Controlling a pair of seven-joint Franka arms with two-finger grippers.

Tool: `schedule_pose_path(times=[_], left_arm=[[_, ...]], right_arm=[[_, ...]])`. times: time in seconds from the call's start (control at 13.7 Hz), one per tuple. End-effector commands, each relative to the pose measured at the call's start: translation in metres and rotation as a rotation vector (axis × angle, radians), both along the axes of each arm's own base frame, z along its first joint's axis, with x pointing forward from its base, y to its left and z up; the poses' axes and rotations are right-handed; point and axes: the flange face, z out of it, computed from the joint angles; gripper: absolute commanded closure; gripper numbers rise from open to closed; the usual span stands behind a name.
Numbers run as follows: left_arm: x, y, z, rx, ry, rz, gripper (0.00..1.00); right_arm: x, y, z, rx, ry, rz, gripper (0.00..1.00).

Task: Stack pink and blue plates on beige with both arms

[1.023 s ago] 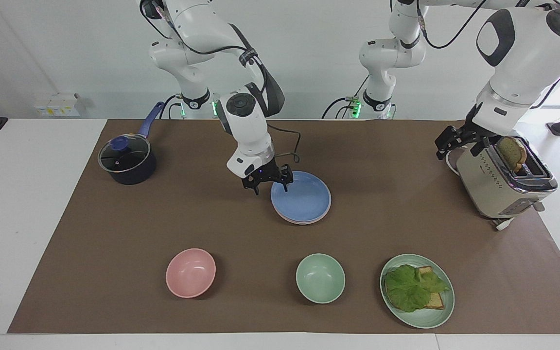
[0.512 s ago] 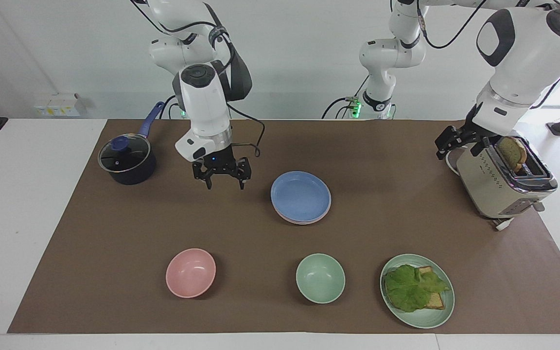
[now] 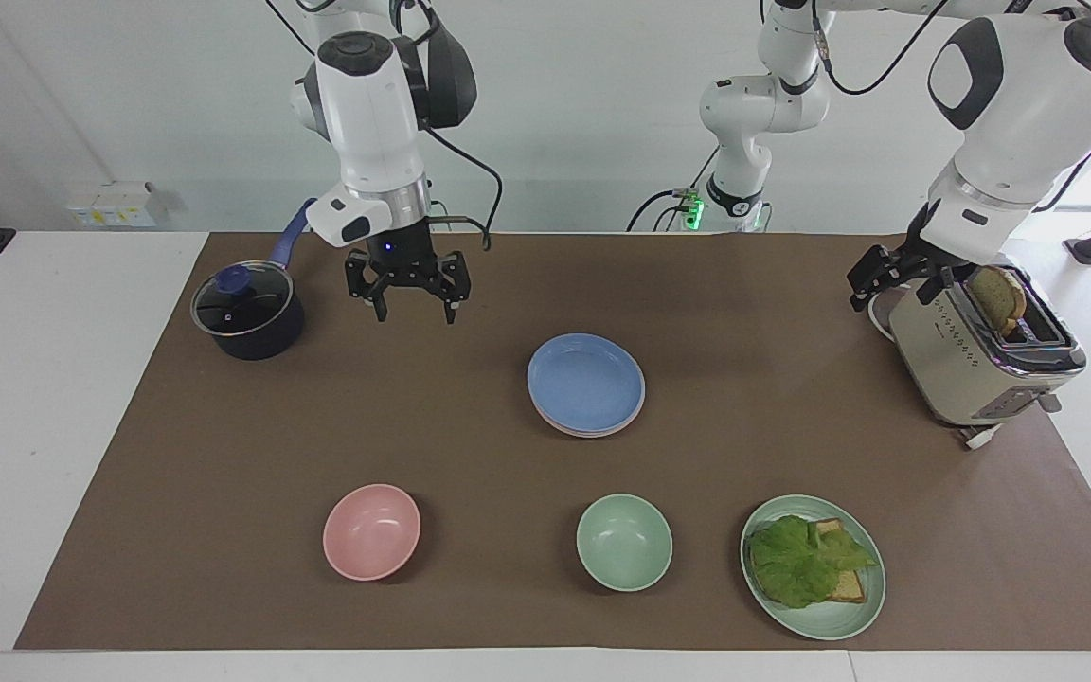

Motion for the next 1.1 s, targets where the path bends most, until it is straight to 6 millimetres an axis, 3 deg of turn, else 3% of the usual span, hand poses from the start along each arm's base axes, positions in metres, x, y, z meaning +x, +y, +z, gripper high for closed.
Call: schedule_pose_path(times=[0.0,0.44,0.51,0.8,1.02], left_arm=[[-0.005,0.004,0.005,0.006,0.008,0.002,0.00],[-0.005,0.003,0.005,0.006,0.008,0.001,0.00],[-0.005,0.003,0.005,0.006,0.008,0.001,0.00],[-0.005,0.003,0.005,0.006,0.006,0.001,0.00],[-0.005,0.003,0.005,0.006,0.008,0.001,0.00]], right_arm=[[-0.012,-0.014,0.037,-0.002,-0.013,-0.023,0.00],[-0.017,-0.039,0.067,-0.004,0.004,-0.069,0.00],[-0.022,-0.046,0.082,0.001,-0.020,-0.078,0.00],[-0.031,-0.083,0.101,0.001,-0.006,-0.136,0.00],[-0.036,-0.118,0.103,-0.012,0.034,-0.137,0.00]])
